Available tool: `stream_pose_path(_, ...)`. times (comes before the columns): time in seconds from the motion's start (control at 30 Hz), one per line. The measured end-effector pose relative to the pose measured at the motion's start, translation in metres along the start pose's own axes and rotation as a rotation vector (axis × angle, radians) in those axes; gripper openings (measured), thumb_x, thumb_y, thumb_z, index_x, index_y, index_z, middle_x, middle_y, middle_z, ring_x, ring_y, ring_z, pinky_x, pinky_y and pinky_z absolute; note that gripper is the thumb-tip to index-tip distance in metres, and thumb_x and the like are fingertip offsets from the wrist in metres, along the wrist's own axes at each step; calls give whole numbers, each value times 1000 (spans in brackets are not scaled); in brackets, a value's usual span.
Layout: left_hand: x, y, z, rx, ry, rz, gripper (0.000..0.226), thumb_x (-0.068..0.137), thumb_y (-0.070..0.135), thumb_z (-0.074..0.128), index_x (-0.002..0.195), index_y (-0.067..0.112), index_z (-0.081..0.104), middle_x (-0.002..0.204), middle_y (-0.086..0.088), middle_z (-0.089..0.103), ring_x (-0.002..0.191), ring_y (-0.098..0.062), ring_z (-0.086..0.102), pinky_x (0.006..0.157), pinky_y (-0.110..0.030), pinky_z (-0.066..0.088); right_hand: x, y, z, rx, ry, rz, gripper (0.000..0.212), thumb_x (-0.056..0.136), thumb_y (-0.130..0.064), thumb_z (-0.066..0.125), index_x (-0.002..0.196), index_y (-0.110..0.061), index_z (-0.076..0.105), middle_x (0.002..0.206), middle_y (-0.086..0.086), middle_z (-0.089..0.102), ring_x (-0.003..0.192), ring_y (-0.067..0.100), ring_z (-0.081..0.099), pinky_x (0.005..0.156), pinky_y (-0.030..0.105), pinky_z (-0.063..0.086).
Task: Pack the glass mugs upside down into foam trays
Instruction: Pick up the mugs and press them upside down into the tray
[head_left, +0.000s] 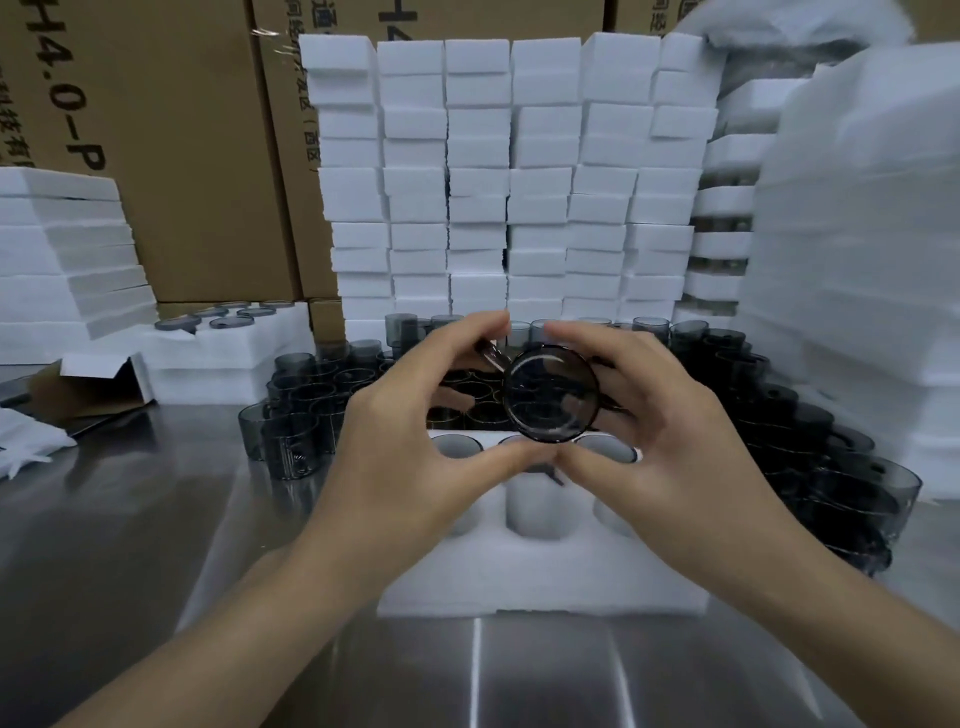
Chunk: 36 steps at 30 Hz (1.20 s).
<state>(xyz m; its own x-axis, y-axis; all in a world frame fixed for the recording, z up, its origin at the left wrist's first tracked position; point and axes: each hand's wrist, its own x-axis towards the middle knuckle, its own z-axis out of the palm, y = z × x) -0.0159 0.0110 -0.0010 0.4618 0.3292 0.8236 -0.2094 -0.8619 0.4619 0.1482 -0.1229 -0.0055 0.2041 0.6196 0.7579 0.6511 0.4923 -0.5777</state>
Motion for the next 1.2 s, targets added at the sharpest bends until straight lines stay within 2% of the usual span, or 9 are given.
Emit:
stream_pose_path(0.1,-2,4,-1,113,63,118,79,80,37,91,150,21,59,142,13,66,133,-15,63,99,-30,57,-1,-5,0,-246,45,-124,64,84,-22,73,147,-28,61,138,-14,60,137,15,58,109,28,52)
stream_pose_path(0.23,-4,9,0,159,124,187,75,82,41,85,149,24,55,139,16,63,122,-13,63,89,-30,55,-3,-8,2,-462,148,-218,69,85,-15,79,149,-27,56,136,-20,60,130,6,58,110,24,46)
stream_pose_path(0.3,-4,10,1,172,140,204,78,82,35,89,150,24,53,143,14,62,119,-13,63,87,-33,56,-4,-8,1,-521,182,-263,72,85,-12,84,150,-24,56,133,-22,59,128,7,58,110,26,47)
stream_pose_path(0.37,-4,11,1,186,140,219,80,82,31,90,152,24,51,151,10,59,120,-10,62,88,-29,55,-5,-9,1,-543,209,-287,71,87,-13,85,150,-21,56,133,-20,59,127,9,59,109,27,48)
stream_pose_path(0.53,-3,14,1,197,115,254,78,88,33,86,155,15,49,158,5,49,130,-13,59,100,-21,50,-6,-12,3,-617,238,-312,68,88,-15,81,151,-17,55,137,-16,58,126,4,54,112,20,41)
stream_pose_path(0.73,-5,11,4,192,129,245,76,88,33,88,152,22,48,154,5,51,122,-3,59,92,-28,56,-7,-10,4,-652,229,-307,69,90,-12,83,153,-16,54,139,-15,56,127,-2,47,113,16,36)
stream_pose_path(0.9,-5,5,3,150,142,254,77,88,29,85,154,31,44,157,10,47,121,-13,63,85,-30,57,-6,-13,6,-612,261,-318,64,95,-18,80,153,-15,54,140,-14,57,127,0,49,113,17,37)
stream_pose_path(1.1,-4,2,4,151,160,310,84,89,15,83,158,32,38,157,10,47,121,-14,63,82,-24,55,-4,-22,1,-630,326,-403,59,97,-9,77,151,-11,52,143,-8,56,128,4,49,114,23,38)
stream_pose_path(1.2,-4,2,4,146,151,338,89,88,9,84,160,32,36,159,15,43,119,-19,65,80,-26,57,-1,-25,-2,-627,329,-421,60,97,-5,77,151,-9,51,146,-9,55,130,4,49,115,23,38)
